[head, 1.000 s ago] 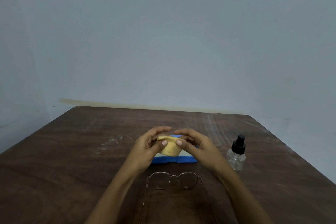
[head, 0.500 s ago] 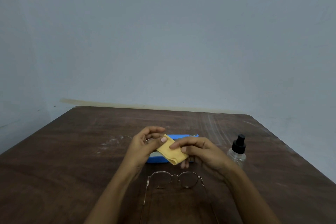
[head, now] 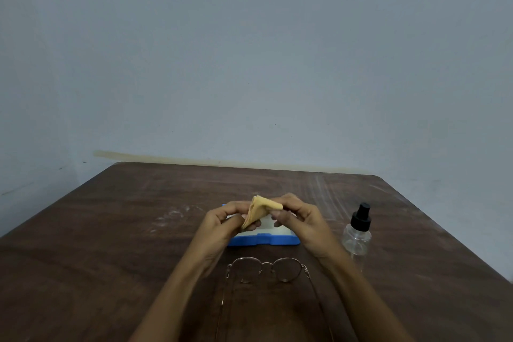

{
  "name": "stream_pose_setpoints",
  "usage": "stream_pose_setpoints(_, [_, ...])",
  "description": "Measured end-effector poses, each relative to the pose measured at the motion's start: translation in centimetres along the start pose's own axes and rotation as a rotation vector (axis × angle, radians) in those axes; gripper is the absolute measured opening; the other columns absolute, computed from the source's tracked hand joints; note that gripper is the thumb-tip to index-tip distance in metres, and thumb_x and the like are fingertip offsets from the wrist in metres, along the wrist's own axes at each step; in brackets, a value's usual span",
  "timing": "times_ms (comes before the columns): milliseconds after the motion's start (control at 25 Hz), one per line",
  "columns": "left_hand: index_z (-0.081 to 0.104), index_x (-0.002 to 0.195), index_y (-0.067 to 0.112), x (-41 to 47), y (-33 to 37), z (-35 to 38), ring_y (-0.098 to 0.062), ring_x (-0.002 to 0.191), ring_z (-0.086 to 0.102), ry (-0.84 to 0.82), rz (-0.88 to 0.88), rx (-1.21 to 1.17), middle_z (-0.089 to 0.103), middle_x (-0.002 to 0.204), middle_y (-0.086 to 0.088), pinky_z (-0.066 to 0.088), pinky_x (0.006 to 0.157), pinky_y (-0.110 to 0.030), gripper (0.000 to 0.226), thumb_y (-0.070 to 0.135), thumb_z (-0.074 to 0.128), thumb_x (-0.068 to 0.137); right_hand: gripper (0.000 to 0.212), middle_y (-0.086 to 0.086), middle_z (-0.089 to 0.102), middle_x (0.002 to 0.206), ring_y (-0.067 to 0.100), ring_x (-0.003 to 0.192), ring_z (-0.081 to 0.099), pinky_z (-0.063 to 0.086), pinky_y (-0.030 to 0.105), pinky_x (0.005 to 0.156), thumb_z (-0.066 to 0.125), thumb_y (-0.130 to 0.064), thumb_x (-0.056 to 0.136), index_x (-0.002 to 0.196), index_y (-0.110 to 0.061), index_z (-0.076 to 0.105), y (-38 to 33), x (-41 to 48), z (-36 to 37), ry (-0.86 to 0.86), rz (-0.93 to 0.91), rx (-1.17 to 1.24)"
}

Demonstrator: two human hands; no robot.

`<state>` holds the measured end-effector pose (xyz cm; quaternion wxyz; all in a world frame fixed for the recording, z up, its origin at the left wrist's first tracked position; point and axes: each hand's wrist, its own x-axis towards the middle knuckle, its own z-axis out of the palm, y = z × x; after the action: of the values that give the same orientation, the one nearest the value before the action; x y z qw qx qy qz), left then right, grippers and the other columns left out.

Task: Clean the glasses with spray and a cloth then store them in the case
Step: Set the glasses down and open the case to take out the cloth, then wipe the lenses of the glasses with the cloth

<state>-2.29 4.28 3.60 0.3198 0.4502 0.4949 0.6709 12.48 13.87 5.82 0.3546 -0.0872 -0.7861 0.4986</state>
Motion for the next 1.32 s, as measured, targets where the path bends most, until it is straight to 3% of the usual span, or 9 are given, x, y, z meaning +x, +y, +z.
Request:
stream_pose_setpoints(160, [0.072, 0.083, 0.018, -0.6, -0.1, 0.0, -0.008, 0.082, 0.07, -0.031, -0.026, 0.073, 0.076, 0.081, 0.005, 0.055, 0.078, -0.017, 0.036, -0.005, 0.045, 0.086, 0.023, 0.003, 0.066, 0.099, 0.01, 0.089, 0.062, 0.052, 0.021, 0.076, 0.046, -0.012, 0.093, 0.094, -0.025, 0.065, 0.4, -0.3, 0.9, 0.219, 0.114, 0.206])
stream_pose_setpoints(320, [0.069, 0.083, 0.015, -1.6, 0.1, -0.9, -0.002, 0.074, 0.066, 0.019, 0.065, 0.3, 0.071, 0.083, 0.007, 0.052, 0.066, -0.012, 0.038, -0.012, 0.043, 0.084, 0.019, -0.001, 0.069, 0.09, 0.01, 0.081, 0.064, 0.052, 0.023, 0.07, 0.047, -0.013, 0.093, 0.092, -0.02, 0.065, 0.6, -1.5, 0.5, 0.419, 0.284, 0.336])
stream_pose_setpoints(480, [0.069, 0.085, 0.019, -3.1, -0.3, -2.5, -0.004, 0.078, 0.063, 0.066, 0.173, 0.597, 0.07, 0.091, 0.011, 0.048, 0.068, -0.012, 0.029, -0.007, 0.058, 0.079, 0.016, 0.003, 0.07, 0.075, 0.008, 0.064, 0.066, 0.056, 0.022, 0.056, 0.049, -0.008, 0.091, 0.088, -0.007, 0.065, 0.0, -3.3, -0.6, 0.416, 0.358, 0.476])
stream_pose_setpoints(600, [0.069, 0.09, 0.017, -4.5, -0.6, -3.0, -0.004, 0.085, 0.062, 0.04, 0.23, 0.696, 0.071, 0.092, 0.005, 0.049, 0.07, -0.015, 0.033, -0.011, 0.064, 0.073, 0.013, 0.008, 0.066, 0.073, 0.008, 0.054, 0.065, 0.056, 0.025, 0.048, 0.05, -0.005, 0.09, 0.088, -0.004, 0.062, -0.5, -4.5, -1.0, 0.412, 0.392, 0.507])
stream_pose_setpoints(880, [0.067, 0.104, 0.021, -6.6, -0.7, -3.5, 0.013, 0.092, 0.053, -0.039, 0.334, 0.88, 0.062, 0.101, 0.019, 0.038, 0.083, -0.003, 0.044, 0.002, 0.076, 0.065, 0.015, 0.004, 0.065, 0.081, 0.009, 0.065, 0.061, 0.054, 0.021, 0.05, 0.05, -0.012, 0.092, 0.086, -0.014, 0.064, -0.8, -6.3, -1.5, 0.52, 0.437, 0.355])
stream_pose_setpoints(1120, [0.066, 0.107, 0.025, -7.1, -0.9, -3.0, 0.01, 0.091, 0.055, -0.076, 0.327, 0.909, 0.064, 0.095, 0.016, 0.041, 0.078, -0.003, 0.042, 0.01, 0.076, 0.069, 0.015, 0.0, 0.061, 0.079, 0.011, 0.069, 0.056, 0.047, 0.029, 0.058, 0.051, -0.012, 0.092, 0.085, -0.017, 0.064, -1.1, -7.7, -1.5, 0.591, 0.482, 0.223])
stream_pose_setpoints(1320, [0.069, 0.103, 0.024, -7.2, -1.1, -3.0, 0.01, 0.083, 0.059, -0.04, 0.362, 0.88, 0.067, 0.087, 0.014, 0.041, 0.074, 0.0, 0.039, 0.006, 0.075, 0.069, 0.02, 0.004, 0.062, 0.073, 0.011, 0.052, 0.062, 0.054, 0.026, 0.042, 0.047, -0.01, 0.094, 0.078, -0.015, 0.058, -1.8, -7.9, -1.3, 0.549, 0.599, 0.345])
